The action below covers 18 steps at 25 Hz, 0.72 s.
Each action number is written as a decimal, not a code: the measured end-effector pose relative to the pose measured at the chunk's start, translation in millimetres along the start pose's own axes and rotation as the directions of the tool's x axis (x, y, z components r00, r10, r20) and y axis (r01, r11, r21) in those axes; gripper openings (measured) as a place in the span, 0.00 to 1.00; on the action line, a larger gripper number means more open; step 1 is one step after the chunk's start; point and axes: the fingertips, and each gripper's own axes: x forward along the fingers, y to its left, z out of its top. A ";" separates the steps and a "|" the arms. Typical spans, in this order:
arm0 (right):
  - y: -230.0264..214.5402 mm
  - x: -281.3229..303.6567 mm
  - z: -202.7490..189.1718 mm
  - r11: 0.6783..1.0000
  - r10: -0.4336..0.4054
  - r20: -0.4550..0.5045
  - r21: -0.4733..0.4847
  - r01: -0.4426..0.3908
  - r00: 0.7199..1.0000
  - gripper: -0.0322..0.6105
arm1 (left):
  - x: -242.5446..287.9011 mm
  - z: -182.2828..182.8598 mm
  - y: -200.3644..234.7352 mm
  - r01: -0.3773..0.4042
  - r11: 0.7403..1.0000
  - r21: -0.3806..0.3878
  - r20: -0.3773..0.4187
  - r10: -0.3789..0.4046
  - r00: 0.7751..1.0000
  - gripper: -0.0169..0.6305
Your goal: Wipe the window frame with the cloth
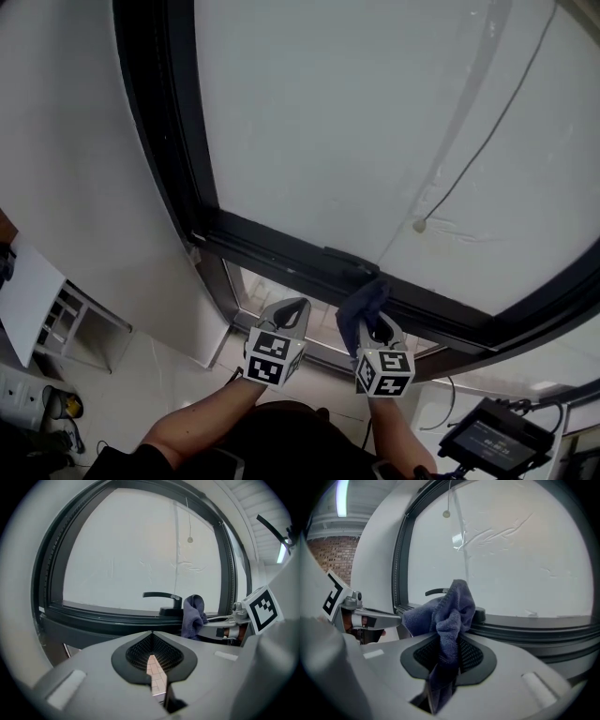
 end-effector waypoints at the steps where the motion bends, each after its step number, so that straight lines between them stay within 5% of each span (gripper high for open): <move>1: 2.7 1.9 0.2 1.000 0.002 0.001 0.007 -0.002 1.000 0.19 | -2.8 -1.1 4.1 -0.009 1.000 -0.006 0.000 0.009 1.000 0.01; 18: 88.1 59.6 14.0 0.986 0.138 -0.028 -0.095 -0.140 0.990 0.19 | -53.3 -3.9 82.1 -0.148 0.985 -0.089 0.050 0.153 0.987 0.01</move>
